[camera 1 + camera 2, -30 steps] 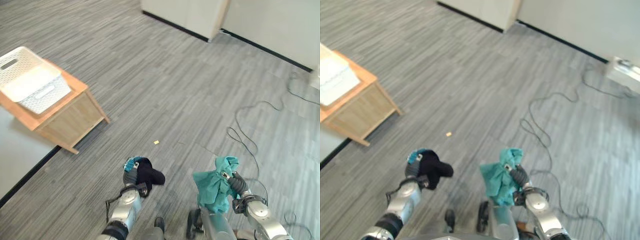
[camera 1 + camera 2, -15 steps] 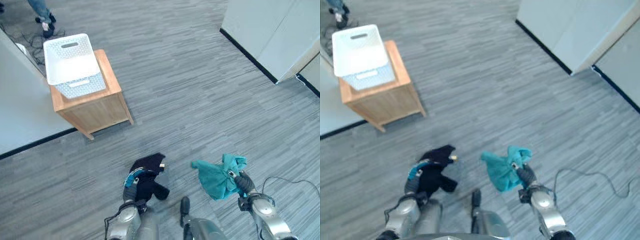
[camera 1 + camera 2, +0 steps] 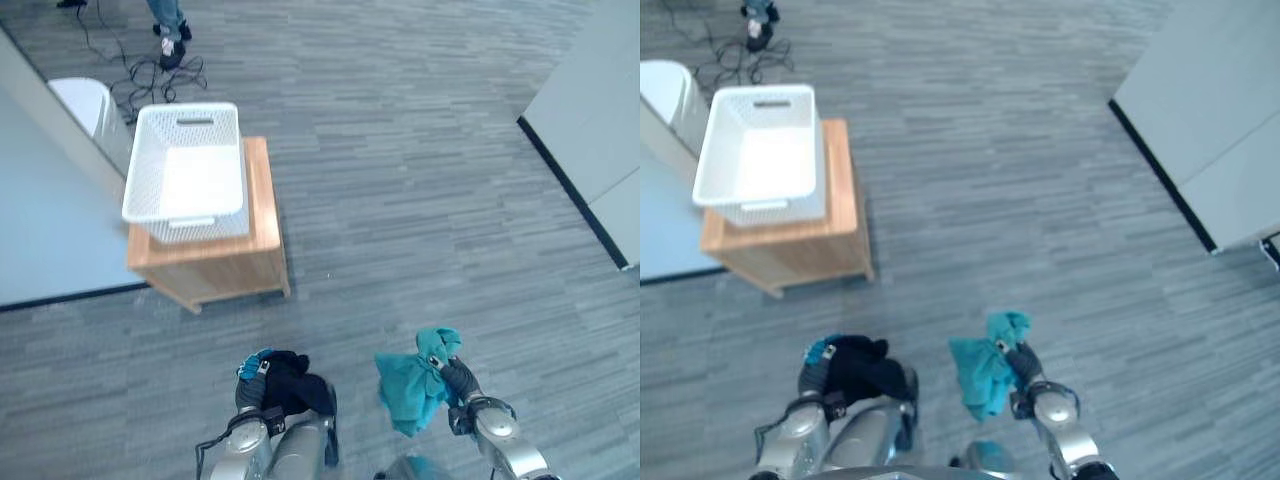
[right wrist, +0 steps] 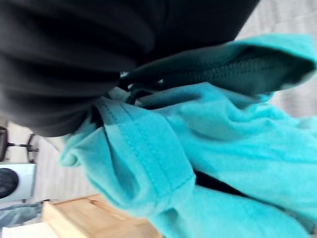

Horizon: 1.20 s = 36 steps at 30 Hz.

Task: Tidy up the quilt and then pick up the clothes from the bed and put them into the laundry hamper.

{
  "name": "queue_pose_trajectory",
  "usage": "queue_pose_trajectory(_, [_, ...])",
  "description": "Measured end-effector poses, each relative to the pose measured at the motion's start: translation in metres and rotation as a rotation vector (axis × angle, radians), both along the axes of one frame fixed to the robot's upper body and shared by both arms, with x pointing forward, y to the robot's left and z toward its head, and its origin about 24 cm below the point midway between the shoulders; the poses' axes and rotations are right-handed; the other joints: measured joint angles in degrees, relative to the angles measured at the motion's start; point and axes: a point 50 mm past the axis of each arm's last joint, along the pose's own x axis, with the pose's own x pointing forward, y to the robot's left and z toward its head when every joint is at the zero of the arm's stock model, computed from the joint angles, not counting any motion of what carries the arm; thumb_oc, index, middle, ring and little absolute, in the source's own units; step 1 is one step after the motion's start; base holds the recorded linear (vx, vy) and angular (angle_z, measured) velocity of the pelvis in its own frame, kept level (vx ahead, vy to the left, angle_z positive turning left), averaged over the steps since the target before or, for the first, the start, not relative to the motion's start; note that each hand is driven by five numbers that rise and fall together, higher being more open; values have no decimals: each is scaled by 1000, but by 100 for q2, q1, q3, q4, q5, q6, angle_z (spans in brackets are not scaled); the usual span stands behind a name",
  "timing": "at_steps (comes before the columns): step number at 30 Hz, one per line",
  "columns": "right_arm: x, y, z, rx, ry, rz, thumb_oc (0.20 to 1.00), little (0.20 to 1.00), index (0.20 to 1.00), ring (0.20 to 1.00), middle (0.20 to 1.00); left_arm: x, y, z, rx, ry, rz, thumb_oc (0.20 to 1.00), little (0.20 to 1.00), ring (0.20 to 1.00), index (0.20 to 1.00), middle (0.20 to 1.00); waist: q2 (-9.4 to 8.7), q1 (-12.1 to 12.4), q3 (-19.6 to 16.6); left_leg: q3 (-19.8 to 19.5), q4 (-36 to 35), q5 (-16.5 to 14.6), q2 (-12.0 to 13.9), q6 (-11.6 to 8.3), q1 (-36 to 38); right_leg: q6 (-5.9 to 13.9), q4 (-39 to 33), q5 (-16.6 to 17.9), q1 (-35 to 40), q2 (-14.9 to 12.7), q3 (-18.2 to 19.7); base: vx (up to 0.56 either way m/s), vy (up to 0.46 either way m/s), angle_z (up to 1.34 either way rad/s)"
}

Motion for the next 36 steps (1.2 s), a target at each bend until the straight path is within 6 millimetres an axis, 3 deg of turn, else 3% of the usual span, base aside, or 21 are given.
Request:
queue_pose_trajectory(4, [9,-9,11,-11,-56,-12,200,200,200,200,200,30,0,20,44,-95,-46,200,200,200,200,200,355,-233,105,-419,-427,-121,77,-91,924,-323,-759,-138,-1311,-136,-86,483,-237,61])
queue_pose_trajectory(6, [2,-17,6,-37,-28,-15,200,200,200,200,200,40,-2,28,59,-131,-71,200,200,200,200,200,450,-297,46,-690,-475,-352,155,-431,1349,-600,-2950,52,-1474,-83,123,530,-343,88])
queue_pose_trajectory(9, [-11,-22,-5,-51,25,-27,200,200,200,200,200,38,3,25,83,-119,-72,200,200,200,200,200,452,-456,-169,-1050,-468,-709,353,-788,1915,-767,-5086,1005,-1586,-115,986,558,-439,119])
queue_pose_trajectory(11, [-19,-32,-11,-84,64,-37,200,200,200,200,200,10,-2,5,42,-37,-53,200,200,200,200,200,421,-365,-376,-964,428,-895,713,-1262,2282,-994,-4493,2311,-1092,115,1129,530,-626,126])
queue_pose_trajectory(13, [2,-34,2,-106,3,-17,200,200,200,200,200,-13,-5,-2,7,-7,-48,200,200,200,200,200,237,-32,-412,-1229,3255,637,940,-1103,691,-1472,-4396,1715,-569,481,821,370,-792,72])
queue_pose_trajectory(14, [1,-39,8,-128,-18,2,200,200,200,200,200,-9,-8,4,-3,-46,-54,200,200,200,200,200,139,51,-346,-1289,4660,1971,1033,-839,-383,-1690,-4435,1494,-444,456,523,334,-472,86])
queue_pose_trajectory(15, [4,-44,13,-142,-36,6,200,200,200,200,200,-3,-9,11,-2,-84,-65,200,200,200,200,200,93,175,-239,-928,5595,1636,1269,-698,-1178,-1757,-4500,1408,-278,436,255,306,-283,156])
queue_pose_trajectory(16, [11,-36,15,-146,-55,12,200,200,200,200,200,-4,-1,7,25,-57,-64,200,200,200,200,200,-340,248,-9,839,4523,264,1418,-592,-1856,-1534,-4804,1132,286,277,-330,283,-170,188])
queue_pose_trajectory(17, [16,-39,19,-164,-71,27,200,200,200,200,200,-15,-1,1,23,-15,-62,200,200,200,200,200,-138,75,-13,1771,3215,-14,1377,-535,-1955,-1425,-4840,1067,679,547,-673,301,-163,141])
queue_pose_trajectory(19, [31,-21,30,-127,-136,60,200,200,200,200,200,-21,6,-2,32,9,-42,200,200,200,200,200,-98,197,-31,2648,2104,23,1076,-473,-1641,-1312,-5090,759,1285,831,-954,325,-57,35])
queue_pose_trajectory(20, [25,-17,28,-116,-127,72,200,200,200,200,200,-22,5,-4,29,22,-46,200,200,200,200,200,-78,23,-51,3428,1540,-10,919,-468,-1173,-859,-5136,494,1659,871,-1300,357,129,122])
queue_pose_trajectory(21, [12,-15,16,-101,-76,57,200,200,200,200,200,-28,0,-9,12,52,-76,200,200,200,200,200,72,-249,-223,3311,1188,-298,627,117,-651,-782,-4464,349,1759,1070,-1666,272,123,119])
queue_pose_trajectory(23, [3,-11,7,-88,-39,44,200,200,200,200,200,-39,-3,-15,-9,85,-81,200,200,200,200,200,425,-184,-683,2592,792,-586,573,865,-193,-435,-2731,101,1181,1168,-1789,148,62,32])
queue_pose_trajectory(24, [6,-2,6,-57,-40,40,200,200,200,200,200,-37,2,-16,10,97,-92,200,200,200,200,200,232,-224,-702,2302,320,-428,328,1021,39,-361,-1678,-106,713,813,-1772,83,-27,73])
queue_pose_trajectory(26, [7,-9,9,-65,-55,18,200,200,200,200,200,-24,4,-15,34,104,-129,200,200,200,200,200,41,-598,-691,1520,115,-185,-15,805,225,24,166,-175,-355,33,-1211,82,-83,158])
queue_pose_trajectory(29, [11,-19,14,-90,-73,-1,200,200,200,200,200,-13,4,-10,35,74,-141,200,200,200,200,200,114,-579,-594,857,5,-176,-108,591,439,-169,-502,-280,-871,-221,-232,147,-140,121])
queue_pose_trajectory(31, [12,-25,21,-111,-98,3,200,200,200,200,200,-8,4,-6,34,56,-153,200,200,200,200,200,233,-659,-499,273,-141,-72,-85,441,568,-264,-2039,-278,-777,-220,221,151,-206,156])
queue_pose_trajectory(33, [14,-31,25,-130,-111,3,200,200,200,200,200,-7,7,-5,29,50,-146,200,200,200,200,200,313,-647,-444,-372,-279,-47,-55,162,611,-482,-3523,-156,-624,165,1469,120,-179,134])
queue_pose_trajectory(34, [15,-34,28,-140,-122,1,200,200,200,200,200,-5,9,-4,29,44,-142,200,200,200,200,200,356,-663,-423,-598,-424,-97,10,18,617,-551,-4323,67,-543,354,2090,132,-199,176])
queue_pose_trajectory(35, [19,-33,33,-129,-148,-3,200,200,200,200,200,-8,20,-4,42,53,-111,200,200,200,200,200,191,-651,-373,-593,-552,8,51,-100,738,-568,-5376,859,-384,366,2614,114,-211,144])
queue_pose_trajectory(36, [20,-29,34,-115,-154,-1,200,200,200,200,200,-12,29,-3,62,61,-98,200,200,200,200,200,-14,-610,-361,-623,-645,36,-27,-133,913,-640,-5407,1170,-355,263,2487,161,-296,120])
